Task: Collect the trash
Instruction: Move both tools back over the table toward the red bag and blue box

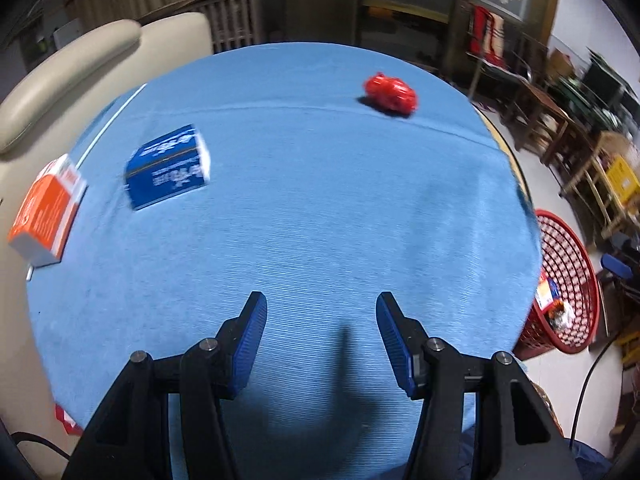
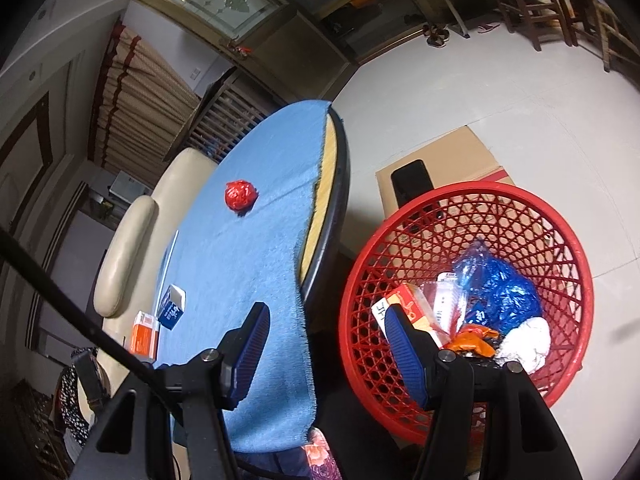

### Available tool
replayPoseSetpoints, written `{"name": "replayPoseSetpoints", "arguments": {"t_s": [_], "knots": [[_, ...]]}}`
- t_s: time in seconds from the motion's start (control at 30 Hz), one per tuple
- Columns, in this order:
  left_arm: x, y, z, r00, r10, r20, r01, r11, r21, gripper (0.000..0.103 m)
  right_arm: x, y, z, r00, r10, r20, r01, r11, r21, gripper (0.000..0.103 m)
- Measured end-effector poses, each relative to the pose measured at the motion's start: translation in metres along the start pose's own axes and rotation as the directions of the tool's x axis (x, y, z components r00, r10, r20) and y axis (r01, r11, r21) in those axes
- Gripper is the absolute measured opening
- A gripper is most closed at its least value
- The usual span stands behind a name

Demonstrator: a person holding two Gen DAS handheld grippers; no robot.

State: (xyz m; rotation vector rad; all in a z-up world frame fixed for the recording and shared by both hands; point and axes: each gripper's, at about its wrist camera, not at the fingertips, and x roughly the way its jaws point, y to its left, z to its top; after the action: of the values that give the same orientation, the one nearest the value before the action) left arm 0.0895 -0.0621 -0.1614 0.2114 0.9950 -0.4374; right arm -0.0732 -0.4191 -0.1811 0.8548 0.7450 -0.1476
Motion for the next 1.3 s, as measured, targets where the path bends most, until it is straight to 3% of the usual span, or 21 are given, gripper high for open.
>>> {"name": "replayPoseSetpoints", "arguments": {"t_s": [0.33,0.77,1.0,1.07,1.17,1.3], "knots": [[0.001,0.051,0.013,0.999,0.045,0.013,-0.043,0.993,-0.110,0.058,0.031,0.054,0.018,0.999,0.007,-0.035,-0.012,0.991,-0.132,0.064],[0.004,0.122,0.035,0.994,0.105,0.017,-0.098,0.966,-0.240,0.058,0.106,0.128,0.045,0.995,0.025,-0.097,-0.050,0.963,-0.264,0.064],[0.011,0.141,0.055,0.992,0.122,0.014,-0.117,0.977,-0.180,0.058,0.137,0.155,0.057,0.992,0.021,-0.124,-0.058,0.953,-0.299,0.064],[0.014,0.144,0.064,0.995,0.104,0.012,-0.101,0.984,-0.144,0.058,0.145,0.163,0.062,0.992,0.010,-0.130,-0.051,0.947,-0.316,0.064],[0.018,0.151,0.078,0.997,0.074,0.022,-0.072,0.994,-0.081,0.072,0.157,0.172,0.069,0.990,-0.007,-0.141,-0.042,0.941,-0.335,0.064],[0.030,0.158,0.102,1.000,-0.010,-0.001,0.011,1.000,0.026,0.073,0.173,0.178,0.082,0.988,-0.038,-0.148,-0.016,0.936,-0.352,0.064]]}}
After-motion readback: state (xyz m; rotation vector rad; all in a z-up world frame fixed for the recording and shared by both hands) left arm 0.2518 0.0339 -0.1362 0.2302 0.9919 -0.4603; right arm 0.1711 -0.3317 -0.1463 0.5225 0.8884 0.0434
